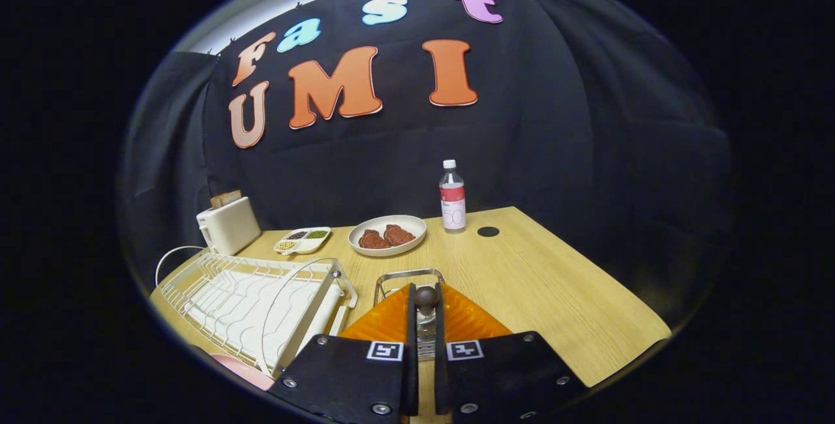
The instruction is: Take the plate from the dish rack, then take the spoon from the basket and place it into the plate.
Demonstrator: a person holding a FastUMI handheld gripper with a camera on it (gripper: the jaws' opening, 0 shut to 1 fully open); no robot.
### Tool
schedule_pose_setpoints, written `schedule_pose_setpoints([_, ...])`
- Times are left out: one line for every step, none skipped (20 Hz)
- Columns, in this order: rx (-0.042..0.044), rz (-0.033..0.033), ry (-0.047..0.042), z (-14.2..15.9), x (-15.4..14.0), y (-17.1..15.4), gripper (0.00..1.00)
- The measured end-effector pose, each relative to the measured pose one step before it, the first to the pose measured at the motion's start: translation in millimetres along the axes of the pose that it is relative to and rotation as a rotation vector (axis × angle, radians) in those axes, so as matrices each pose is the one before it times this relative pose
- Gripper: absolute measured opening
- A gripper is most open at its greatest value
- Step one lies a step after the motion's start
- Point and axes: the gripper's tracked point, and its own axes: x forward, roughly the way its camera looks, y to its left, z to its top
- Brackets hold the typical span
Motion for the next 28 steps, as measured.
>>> schedule_pose_setpoints([0.01221, 0.00628, -0.00025, 6.18, -0.99, 1.90, 0.09])
schedule_pose_setpoints([0.01616, 0.01239, -0.00244, 4.89, -0.80, 3.35, 0.08])
schedule_pose_setpoints([0.01149, 0.00937, -0.00457, 4.16, 0.33, 3.23, 0.08])
schedule_pose_setpoints([0.00353, 0.00260, -0.00754, 4.89, -1.36, 0.13, 0.07])
schedule_pose_setpoints([-0.00206, 0.00167, -0.01073, 5.27, -0.88, 1.78, 0.07])
schedule_pose_setpoints([-0.00541, 0.00302, -0.00660, 5.92, -1.67, 1.12, 0.07])
schedule_pose_setpoints([-0.00664, 0.00508, -0.00576, 5.62, -3.46, 2.20, 0.07])
schedule_pose_setpoints([-0.00961, 0.00905, -0.00801, 6.69, -5.90, 2.29, 0.07])
schedule_pose_setpoints([-0.00803, 0.00717, -0.01139, 6.41, -3.66, 4.73, 0.07])
schedule_pose_setpoints([-0.01494, 0.00910, -0.00283, 4.69, -4.63, 3.62, 0.07])
schedule_pose_setpoints([-0.01483, 0.00479, -0.00577, 5.06, -6.24, 2.57, 0.07])
schedule_pose_setpoints([-0.01140, 0.00407, -0.00952, 6.50, -6.88, 2.73, 0.07])
schedule_pose_setpoints([-0.00823, 0.00600, -0.00415, 5.63, -5.98, 3.57, 0.07])
schedule_pose_setpoints([-0.00082, 0.00451, -0.00482, 5.69, -7.44, 3.09, 0.07])
schedule_pose_setpoints([0.00299, 0.00718, -0.00398, 6.45, -7.78, 4.30, 0.07])
schedule_pose_setpoints([0.00615, 0.01280, -0.00240, 5.00, -8.49, 5.05, 0.07])
schedule_pose_setpoints([0.00936, 0.01556, -0.00474, 4.88, -7.12, 6.27, 0.07])
schedule_pose_setpoints([0.00740, 0.01794, -0.00098, 4.21, -7.14, 8.53, 0.07])
schedule_pose_setpoints([0.00373, 0.02077, -0.00226, 1.20, -6.39, 8.30, 0.07])
schedule_pose_setpoints([0.00173, 0.02129, -0.00110, 3.37, -7.01, 8.67, 0.07])
schedule_pose_setpoints([0.00021, 0.02132, 0.00196, 0.60, -7.41, 7.40, 0.07])
schedule_pose_setpoints([-0.00070, 0.01850, 0.00211, 1.50, -6.36, 7.56, 0.07])
schedule_pose_setpoints([-0.00110, 0.01570, -0.00015, 0.87, -6.01, 7.64, 0.07])
schedule_pose_setpoints([-0.00088, 0.01196, 0.00047, 2.86, -4.45, 5.31, 0.07])
schedule_pose_setpoints([-0.00217, 0.01073, 0.00499, 0.40, -7.01, 5.79, 0.07])
schedule_pose_setpoints([-0.00094, 0.01070, 0.00181, 0.48, -5.04, 5.42, 0.07])
schedule_pose_setpoints([-0.00251, 0.01376, 0.00171, 0.62, -4.66, 6.22, 0.07])
schedule_pose_setpoints([0.00004, 0.01250, -0.00046, -0.63, -3.91, 5.31, 0.07])
